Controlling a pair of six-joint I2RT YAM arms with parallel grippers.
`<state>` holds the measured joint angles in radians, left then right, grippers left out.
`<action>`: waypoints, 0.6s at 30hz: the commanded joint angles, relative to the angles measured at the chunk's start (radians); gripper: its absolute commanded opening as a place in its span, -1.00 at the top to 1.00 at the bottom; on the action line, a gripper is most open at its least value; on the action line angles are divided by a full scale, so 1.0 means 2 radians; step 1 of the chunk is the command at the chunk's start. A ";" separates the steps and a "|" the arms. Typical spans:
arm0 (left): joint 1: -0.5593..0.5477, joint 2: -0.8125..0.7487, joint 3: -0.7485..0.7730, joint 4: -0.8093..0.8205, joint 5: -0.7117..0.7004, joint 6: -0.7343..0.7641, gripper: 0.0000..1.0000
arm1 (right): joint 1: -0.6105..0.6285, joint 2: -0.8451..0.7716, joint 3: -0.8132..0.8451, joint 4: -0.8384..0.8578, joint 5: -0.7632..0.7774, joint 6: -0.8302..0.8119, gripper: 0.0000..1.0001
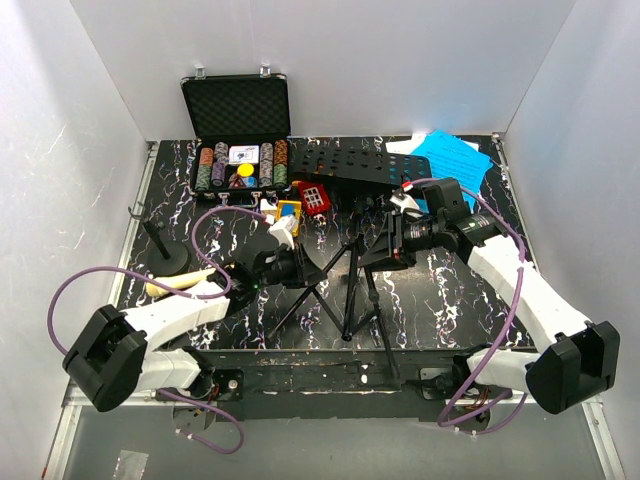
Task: Pack up the instrument practice props
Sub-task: Close the music stand at the center of the board.
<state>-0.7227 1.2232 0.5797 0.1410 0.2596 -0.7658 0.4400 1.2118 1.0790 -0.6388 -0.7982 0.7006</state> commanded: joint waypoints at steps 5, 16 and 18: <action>0.000 -0.002 0.086 0.121 0.024 -0.021 1.00 | 0.019 0.005 -0.002 -0.001 0.016 -0.021 0.97; -0.003 0.018 0.103 0.158 0.048 -0.065 1.00 | 0.026 0.021 0.004 0.013 0.053 -0.025 0.97; -0.008 0.020 0.102 0.165 0.049 -0.073 1.00 | 0.032 0.027 0.007 0.014 0.061 -0.028 0.97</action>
<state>-0.7143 1.3056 0.6670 0.1215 0.2317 -0.8131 0.4477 1.2518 1.0508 -0.7464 -0.6529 0.7773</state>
